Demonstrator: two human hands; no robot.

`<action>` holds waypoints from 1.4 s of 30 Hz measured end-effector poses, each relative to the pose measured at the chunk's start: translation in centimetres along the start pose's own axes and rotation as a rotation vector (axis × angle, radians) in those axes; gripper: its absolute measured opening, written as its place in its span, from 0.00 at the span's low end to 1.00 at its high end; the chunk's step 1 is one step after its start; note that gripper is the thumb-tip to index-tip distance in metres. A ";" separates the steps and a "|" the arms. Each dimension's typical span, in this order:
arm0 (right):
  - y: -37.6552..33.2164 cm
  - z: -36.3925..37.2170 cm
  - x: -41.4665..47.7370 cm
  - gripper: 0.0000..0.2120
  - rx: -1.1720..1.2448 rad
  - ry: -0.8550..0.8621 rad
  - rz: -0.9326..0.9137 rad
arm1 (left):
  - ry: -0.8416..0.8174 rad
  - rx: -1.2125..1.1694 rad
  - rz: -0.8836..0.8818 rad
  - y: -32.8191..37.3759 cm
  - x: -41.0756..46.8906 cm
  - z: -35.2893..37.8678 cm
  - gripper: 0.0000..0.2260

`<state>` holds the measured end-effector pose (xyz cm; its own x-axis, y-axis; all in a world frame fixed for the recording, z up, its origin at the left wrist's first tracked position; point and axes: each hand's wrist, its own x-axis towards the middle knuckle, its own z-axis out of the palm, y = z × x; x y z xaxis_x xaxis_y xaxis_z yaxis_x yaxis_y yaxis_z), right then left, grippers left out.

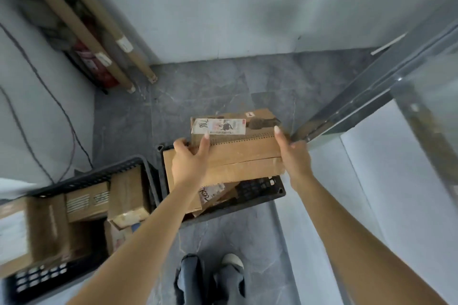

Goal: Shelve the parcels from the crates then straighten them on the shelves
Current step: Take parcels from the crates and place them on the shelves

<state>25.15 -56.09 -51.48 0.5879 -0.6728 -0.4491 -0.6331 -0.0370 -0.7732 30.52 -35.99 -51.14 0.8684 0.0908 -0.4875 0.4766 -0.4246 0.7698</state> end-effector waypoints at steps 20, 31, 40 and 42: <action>-29.1 -10.7 -18.2 0.19 0.428 0.040 -0.437 | -0.467 -0.242 0.475 25.9 -8.5 -20.5 0.46; -30.6 -21.4 -32.5 0.10 0.168 0.295 -0.703 | -0.679 -0.007 1.020 33.6 -17.2 -24.8 0.49; -26.1 -28.1 -44.0 0.24 0.080 0.524 -0.686 | -1.124 0.152 1.177 31.9 -28.7 -22.0 0.31; -24.9 -28.7 -46.8 0.33 0.178 0.564 -0.675 | -1.152 0.058 1.142 30.3 -31.9 -21.9 0.27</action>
<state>-1.08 -44.91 1.66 0.4421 -0.8140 0.3767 -0.1275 -0.4727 -0.8719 20.25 -32.05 -3.28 0.1771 -0.9538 0.2425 -0.3386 0.1723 0.9250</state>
